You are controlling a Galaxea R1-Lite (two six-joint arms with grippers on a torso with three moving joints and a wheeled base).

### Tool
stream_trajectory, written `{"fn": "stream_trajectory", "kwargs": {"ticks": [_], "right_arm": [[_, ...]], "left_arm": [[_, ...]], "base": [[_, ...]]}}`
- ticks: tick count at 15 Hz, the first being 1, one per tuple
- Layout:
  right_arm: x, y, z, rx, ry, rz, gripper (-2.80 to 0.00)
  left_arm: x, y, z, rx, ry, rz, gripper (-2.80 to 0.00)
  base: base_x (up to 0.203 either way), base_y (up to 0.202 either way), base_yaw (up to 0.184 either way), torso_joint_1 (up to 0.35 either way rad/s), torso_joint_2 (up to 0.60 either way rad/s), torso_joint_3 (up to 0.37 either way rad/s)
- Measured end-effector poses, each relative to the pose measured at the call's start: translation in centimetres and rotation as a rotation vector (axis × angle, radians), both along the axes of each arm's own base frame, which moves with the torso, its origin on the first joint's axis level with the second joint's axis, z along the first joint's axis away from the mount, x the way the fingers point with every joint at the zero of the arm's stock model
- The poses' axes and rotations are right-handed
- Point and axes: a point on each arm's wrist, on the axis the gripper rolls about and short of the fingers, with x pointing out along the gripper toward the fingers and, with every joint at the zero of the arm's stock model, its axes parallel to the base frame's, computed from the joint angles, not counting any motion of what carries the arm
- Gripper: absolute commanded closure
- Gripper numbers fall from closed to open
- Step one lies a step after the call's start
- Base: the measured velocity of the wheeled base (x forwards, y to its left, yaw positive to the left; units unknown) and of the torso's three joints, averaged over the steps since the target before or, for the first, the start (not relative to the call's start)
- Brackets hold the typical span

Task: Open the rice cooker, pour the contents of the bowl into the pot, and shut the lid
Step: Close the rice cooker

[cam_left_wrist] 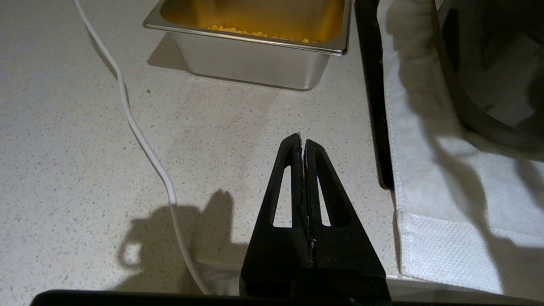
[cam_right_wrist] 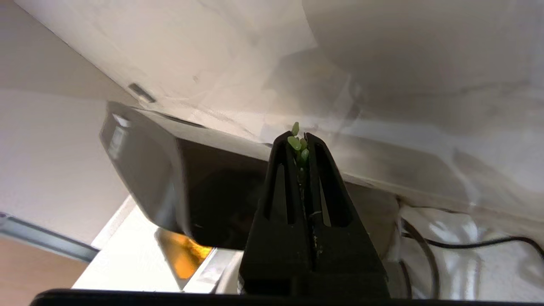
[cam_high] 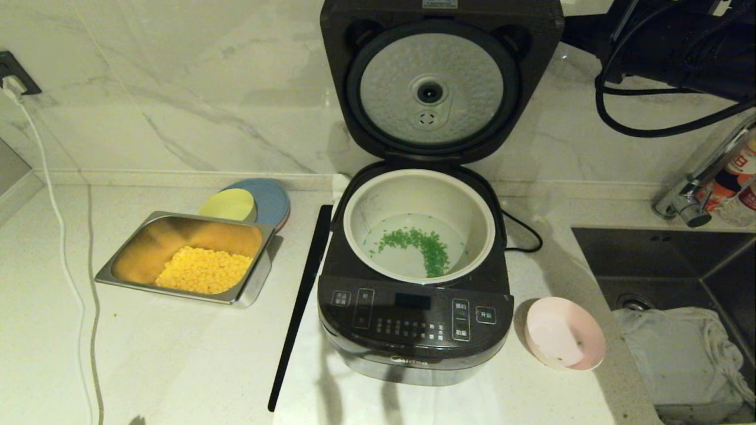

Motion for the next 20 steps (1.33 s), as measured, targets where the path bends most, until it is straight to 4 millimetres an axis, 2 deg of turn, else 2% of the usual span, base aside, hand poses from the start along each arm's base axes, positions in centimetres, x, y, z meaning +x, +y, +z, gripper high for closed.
{"fn": "stream_trajectory", "kwargs": {"ticks": [3, 7, 10, 14, 20], "right_arm": [[-0.4, 1.1, 0.0, -0.003, 0.009, 0.054, 0.0], [-1.7, 3.2, -0.8, -0.034, 0.109, 0.136, 0.0], [-2.9, 3.7, -1.7, -0.057, 0.18, 0.178, 0.0], [-4.4, 4.0, -4.9, -0.095, 0.304, 0.205, 0.0], [-6.5, 3.3, -11.5, -0.157, 0.52, 0.202, 0.0]], "left_arm": [[0.0, 0.0, 0.0, 0.0, 0.0, 0.0, 0.0], [0.0, 0.0, 0.0, 0.0, 0.0, 0.0, 0.0], [0.0, 0.0, 0.0, 0.0, 0.0, 0.0, 0.0], [0.0, 0.0, 0.0, 0.0, 0.0, 0.0, 0.0], [0.0, 0.0, 0.0, 0.0, 0.0, 0.0, 0.0]], "base": [[0.0, 0.0, 0.0, 0.0, 0.0, 0.0], [0.0, 0.0, 0.0, 0.0, 0.0, 0.0], [0.0, 0.0, 0.0, 0.0, 0.0, 0.0], [0.0, 0.0, 0.0, 0.0, 0.0, 0.0], [0.0, 0.0, 0.0, 0.0, 0.0, 0.0]]}}
